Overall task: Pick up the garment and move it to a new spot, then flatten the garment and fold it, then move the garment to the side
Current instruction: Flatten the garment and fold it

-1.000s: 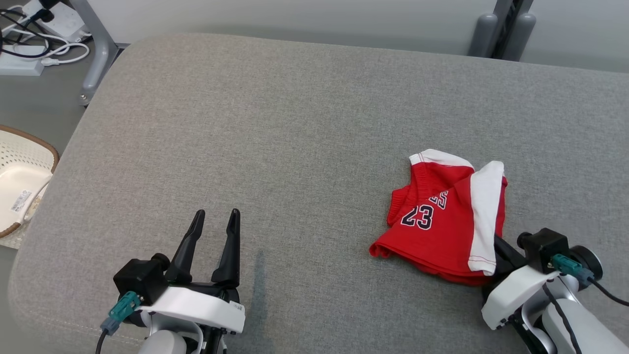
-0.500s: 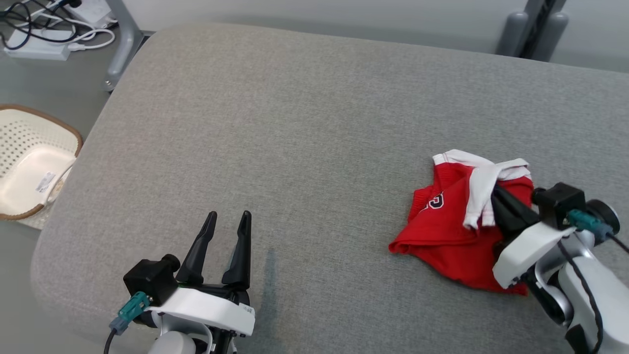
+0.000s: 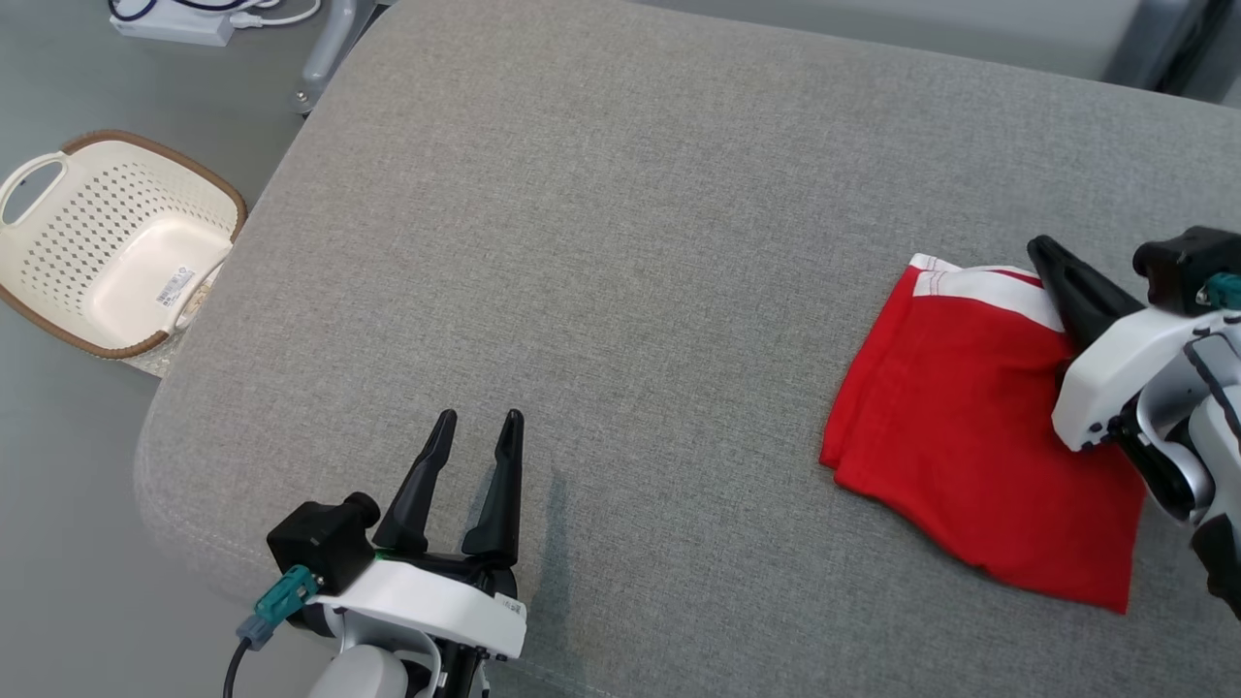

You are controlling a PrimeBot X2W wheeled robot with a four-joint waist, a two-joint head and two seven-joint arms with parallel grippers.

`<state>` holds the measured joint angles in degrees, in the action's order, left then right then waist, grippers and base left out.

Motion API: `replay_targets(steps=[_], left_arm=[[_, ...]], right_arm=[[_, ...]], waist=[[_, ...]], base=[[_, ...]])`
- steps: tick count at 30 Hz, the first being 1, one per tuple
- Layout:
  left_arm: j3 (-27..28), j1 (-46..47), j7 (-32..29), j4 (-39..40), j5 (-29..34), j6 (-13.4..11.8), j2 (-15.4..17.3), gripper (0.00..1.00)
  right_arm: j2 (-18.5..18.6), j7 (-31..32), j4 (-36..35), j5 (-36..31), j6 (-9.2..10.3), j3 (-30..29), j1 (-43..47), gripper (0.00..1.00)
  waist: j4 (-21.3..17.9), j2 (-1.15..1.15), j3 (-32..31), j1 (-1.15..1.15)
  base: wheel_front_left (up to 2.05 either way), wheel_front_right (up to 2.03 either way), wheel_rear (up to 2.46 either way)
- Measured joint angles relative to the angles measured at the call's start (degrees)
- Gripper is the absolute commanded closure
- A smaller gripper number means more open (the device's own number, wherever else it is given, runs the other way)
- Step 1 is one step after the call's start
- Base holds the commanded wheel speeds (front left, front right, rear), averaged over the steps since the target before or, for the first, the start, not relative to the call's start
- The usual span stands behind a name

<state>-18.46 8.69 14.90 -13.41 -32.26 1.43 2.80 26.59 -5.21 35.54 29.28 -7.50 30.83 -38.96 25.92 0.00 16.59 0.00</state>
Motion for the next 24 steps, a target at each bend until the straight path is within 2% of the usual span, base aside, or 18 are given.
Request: replay_targets(steps=[5,13,19,24], left_arm=[[0.00,0.02,0.00,-0.16,-0.02,-0.34,-0.01,0.00],[1.78,-0.10,0.00,-0.37,1.75,-0.22,-0.02,0.00],[4.50,-0.34,0.00,-0.22,3.99,0.51,-0.01,0.00],[6.53,-0.10,0.00,0.32,5.21,1.02,-0.01,0.00]], right_arm=[[-0.43,-1.72,2.99,1.01,0.00,1.82,-3.02,1.00],[-1.18,-6.72,4.77,2.05,0.00,2.53,-2.65,1.00],[-1.70,-9.14,3.30,1.30,0.00,-1.19,-0.36,1.00],[-1.65,-9.69,-1.15,-1.97,0.00,-6.48,3.40,1.00]], waist=[[-0.02,0.00,-0.26,0.00],[-2.75,0.00,-2.33,0.00],[-7.26,0.00,-4.44,0.00],[-11.66,0.00,-5.80,0.00]], base=[[0.00,0.00,0.00],[0.00,0.00,0.00],[0.00,0.00,0.00],[0.00,0.00,0.00]])
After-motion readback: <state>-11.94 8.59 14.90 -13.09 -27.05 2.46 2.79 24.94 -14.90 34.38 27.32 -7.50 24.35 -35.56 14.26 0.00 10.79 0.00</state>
